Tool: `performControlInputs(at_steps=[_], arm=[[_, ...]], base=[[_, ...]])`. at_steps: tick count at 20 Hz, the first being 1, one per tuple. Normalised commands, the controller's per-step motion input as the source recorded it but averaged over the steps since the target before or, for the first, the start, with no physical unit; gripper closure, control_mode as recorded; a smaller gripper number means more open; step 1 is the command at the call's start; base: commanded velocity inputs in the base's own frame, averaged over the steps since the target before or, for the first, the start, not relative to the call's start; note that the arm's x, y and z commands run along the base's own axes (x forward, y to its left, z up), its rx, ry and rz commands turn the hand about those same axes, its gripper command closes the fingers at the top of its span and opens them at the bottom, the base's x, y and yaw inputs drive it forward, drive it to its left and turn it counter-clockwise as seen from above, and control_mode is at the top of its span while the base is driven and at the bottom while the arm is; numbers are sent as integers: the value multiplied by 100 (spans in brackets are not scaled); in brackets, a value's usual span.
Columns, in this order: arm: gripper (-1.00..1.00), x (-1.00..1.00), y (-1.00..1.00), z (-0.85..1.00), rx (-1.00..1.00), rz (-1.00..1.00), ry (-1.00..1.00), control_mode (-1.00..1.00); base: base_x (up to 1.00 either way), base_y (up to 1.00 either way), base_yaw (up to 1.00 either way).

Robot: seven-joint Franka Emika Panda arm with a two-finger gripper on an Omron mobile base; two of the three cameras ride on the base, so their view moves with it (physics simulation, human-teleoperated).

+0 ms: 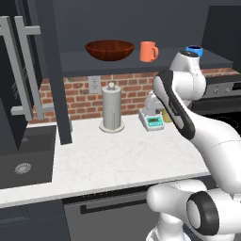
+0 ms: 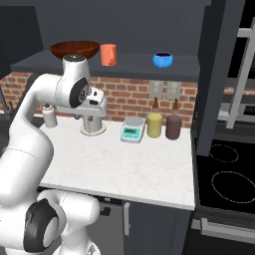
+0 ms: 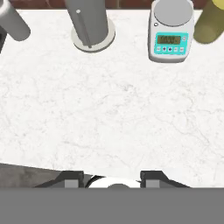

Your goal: Gather all objects into one cabinet and sort the glasses and bowls to opposite sides.

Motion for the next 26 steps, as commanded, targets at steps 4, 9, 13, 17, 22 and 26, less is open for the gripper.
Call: performControlInputs(at_steps=[4,9,13,17,22,26], arm=[[-100,-25,-3,-2,0,0,-9,-100],[-100,-84,-32,-7,16,2,-30,-100],[-100,-96,-53,-1,10,9,-23,-100],[-100,-78,-43,0,3,11,-9,-100],[-100,-68,-21,0,0,9,-6,-100],[-100,-37,0,0,0,5,-2,-100]], base=[[0,0,0],[0,0,0],[0,0,0],[0,0,0],[0,0,0],[0,0,0]])
